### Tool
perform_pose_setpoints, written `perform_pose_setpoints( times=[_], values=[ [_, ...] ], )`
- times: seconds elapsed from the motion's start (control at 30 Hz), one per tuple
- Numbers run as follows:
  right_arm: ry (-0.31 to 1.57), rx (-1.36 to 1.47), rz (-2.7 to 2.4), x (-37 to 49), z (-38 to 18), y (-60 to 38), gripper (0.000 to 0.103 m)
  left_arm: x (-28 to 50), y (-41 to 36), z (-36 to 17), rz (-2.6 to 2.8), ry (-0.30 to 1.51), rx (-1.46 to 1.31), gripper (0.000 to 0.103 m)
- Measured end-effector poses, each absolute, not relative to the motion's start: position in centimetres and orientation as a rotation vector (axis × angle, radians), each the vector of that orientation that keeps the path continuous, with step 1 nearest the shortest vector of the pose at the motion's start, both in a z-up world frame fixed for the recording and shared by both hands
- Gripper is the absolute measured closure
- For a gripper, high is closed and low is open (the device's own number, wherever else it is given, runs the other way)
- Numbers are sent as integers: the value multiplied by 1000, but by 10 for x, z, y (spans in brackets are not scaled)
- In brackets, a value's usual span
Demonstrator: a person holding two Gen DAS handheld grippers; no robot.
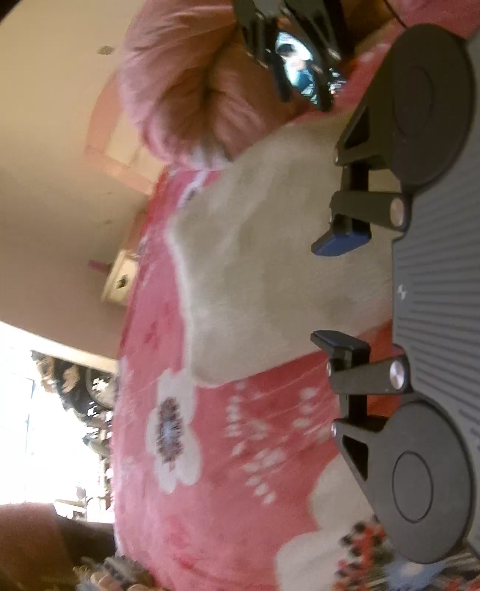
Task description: Fold clothes
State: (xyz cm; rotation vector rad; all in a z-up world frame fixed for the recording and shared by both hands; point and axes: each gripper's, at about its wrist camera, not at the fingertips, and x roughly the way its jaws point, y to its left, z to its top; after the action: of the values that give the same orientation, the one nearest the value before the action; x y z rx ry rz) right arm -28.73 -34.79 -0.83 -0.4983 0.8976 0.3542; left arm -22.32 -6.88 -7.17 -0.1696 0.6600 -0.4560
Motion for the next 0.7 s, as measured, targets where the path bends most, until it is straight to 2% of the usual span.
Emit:
perform_pose_setpoints(
  times=[0.13,0.23,0.33,0.4,0.5,0.53,0.57,0.7],
  values=[
    [603,-480,361,-277,41,-331,49,-198,-78,-62,-466,599,-146,58],
    [477,-439,364,-255,42,-320,50,-180,-89,-70,-463,604,-116,58],
    [484,-441,371,-233,14,-318,56,-167,-96,-92,-448,659,-106,58],
    [578,-462,344,-218,-14,-321,65,-167,-91,-100,-455,669,-125,57],
    [684,-449,321,-207,-38,-333,66,-165,-79,-93,-470,647,-146,58],
    [692,-446,310,-205,-35,-333,71,-162,-75,-87,-470,623,-150,58],
    [678,-445,298,-203,-23,-328,84,-155,-72,-82,-471,599,-156,58],
    [534,-432,305,-187,12,-315,86,-110,-77,-73,-475,554,-157,58]
  ],
)
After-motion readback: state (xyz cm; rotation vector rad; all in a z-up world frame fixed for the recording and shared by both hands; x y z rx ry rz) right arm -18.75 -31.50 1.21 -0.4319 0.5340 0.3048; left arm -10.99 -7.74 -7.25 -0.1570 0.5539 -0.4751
